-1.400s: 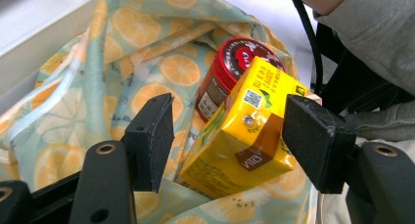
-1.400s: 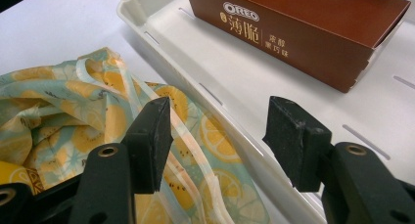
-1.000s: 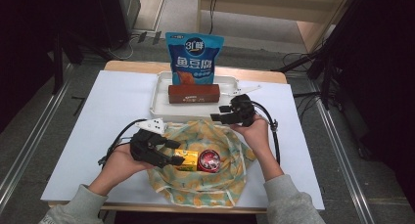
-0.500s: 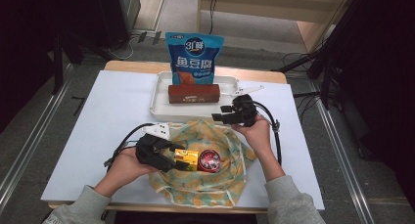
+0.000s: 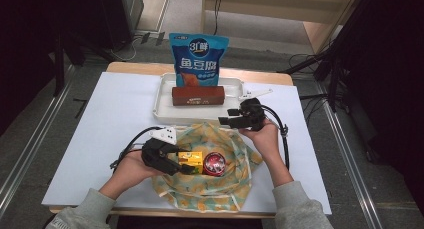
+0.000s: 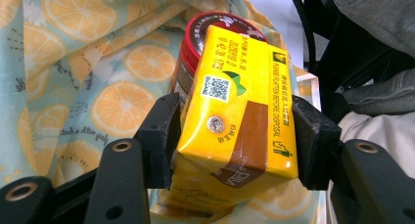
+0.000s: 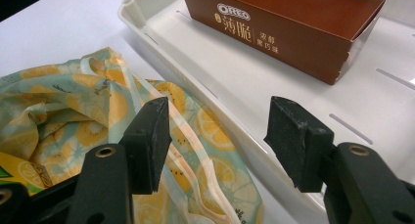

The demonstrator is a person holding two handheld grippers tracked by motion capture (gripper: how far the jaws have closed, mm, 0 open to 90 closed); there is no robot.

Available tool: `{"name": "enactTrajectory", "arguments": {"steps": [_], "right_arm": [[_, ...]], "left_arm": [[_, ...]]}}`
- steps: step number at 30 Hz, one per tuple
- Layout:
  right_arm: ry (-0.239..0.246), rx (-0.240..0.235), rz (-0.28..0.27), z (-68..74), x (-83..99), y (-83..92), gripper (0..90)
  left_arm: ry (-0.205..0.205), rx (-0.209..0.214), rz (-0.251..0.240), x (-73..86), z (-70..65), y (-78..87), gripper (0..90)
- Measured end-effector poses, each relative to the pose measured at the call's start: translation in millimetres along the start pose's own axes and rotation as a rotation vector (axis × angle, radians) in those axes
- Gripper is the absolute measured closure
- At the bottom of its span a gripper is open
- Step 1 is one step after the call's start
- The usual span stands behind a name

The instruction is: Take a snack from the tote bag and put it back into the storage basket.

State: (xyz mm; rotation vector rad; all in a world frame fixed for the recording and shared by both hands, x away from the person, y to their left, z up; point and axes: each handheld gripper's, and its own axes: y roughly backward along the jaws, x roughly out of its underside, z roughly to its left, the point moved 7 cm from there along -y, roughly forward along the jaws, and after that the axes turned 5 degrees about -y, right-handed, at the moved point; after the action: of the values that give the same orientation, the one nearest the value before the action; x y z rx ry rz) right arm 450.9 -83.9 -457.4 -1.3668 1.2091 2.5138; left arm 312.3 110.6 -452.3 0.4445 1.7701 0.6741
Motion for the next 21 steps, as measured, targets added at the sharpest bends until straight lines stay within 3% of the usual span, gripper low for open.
{"name": "enactTrajectory", "arguments": {"steps": [21], "right_arm": [[0.007,-0.004,0.006,1.2,6.7,3.4,41.5]], "left_arm": [[0.046,-0.028,-0.010,-5.4,4.2,10.1,50.0]]}}
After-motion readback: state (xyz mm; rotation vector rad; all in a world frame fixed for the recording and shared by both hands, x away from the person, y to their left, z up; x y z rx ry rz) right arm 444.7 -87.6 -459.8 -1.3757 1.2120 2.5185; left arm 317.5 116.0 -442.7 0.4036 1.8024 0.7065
